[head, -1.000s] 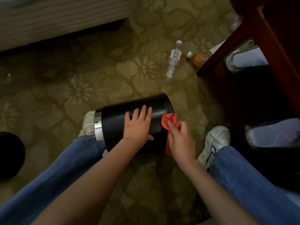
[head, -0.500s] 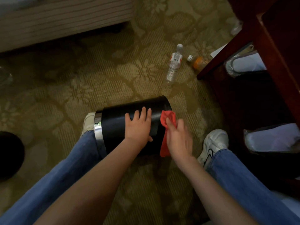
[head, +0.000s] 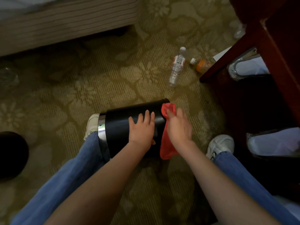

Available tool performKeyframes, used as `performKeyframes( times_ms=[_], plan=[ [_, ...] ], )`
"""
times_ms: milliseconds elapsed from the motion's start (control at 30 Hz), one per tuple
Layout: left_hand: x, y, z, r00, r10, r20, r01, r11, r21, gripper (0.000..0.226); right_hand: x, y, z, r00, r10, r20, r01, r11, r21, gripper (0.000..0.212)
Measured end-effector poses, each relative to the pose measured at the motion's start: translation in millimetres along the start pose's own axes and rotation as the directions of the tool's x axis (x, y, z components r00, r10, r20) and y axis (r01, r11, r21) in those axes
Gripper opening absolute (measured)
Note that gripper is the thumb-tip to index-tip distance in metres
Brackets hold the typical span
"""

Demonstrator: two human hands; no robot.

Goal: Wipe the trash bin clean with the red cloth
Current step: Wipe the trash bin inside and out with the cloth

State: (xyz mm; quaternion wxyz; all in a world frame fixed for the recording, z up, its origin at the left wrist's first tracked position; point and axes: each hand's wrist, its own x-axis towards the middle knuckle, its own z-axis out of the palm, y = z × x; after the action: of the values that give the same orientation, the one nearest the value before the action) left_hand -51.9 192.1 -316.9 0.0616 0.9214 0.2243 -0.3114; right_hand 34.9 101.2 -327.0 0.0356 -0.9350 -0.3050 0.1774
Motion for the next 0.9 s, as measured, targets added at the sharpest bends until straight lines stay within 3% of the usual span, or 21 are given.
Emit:
performKeyframes(
  times_ms=[167,300,500,733,900],
  plan=[
    [-3,3,3,1.0,-0.013,-0.005,0.013,1.0,0.003,0.107,-50,12,11,0.999,-0.005,0.032,0.005,1.0,0.016,0.051],
    [-1,-1,2,1.0,-0.012,-0.006,0.012,1.0,-0.006,0.106,-19,2,9,1.0,-0.023,-0.013,0.023,1.0,-0.003,0.047],
    [4,-4,2,1.0,-0.01,0.007,0.01,0.999,-0.04,0.107,39,-16,-4,0.997,0.039,0.07,-0.04,0.999,0.017,0.036],
    [-1,-2,2,1.0,-0.009,-0.009,0.009,1.0,-0.026,0.107,-48,9,6,0.993,0.025,0.114,-0.02,0.999,-0.042,0.053],
    [2,-7,5,1.0,-0.006,-0.024,0.004,0.999,-0.047,0.106,-36,8,6,0.995,-0.024,0.092,0.032,0.996,-0.088,0.052]
  ],
)
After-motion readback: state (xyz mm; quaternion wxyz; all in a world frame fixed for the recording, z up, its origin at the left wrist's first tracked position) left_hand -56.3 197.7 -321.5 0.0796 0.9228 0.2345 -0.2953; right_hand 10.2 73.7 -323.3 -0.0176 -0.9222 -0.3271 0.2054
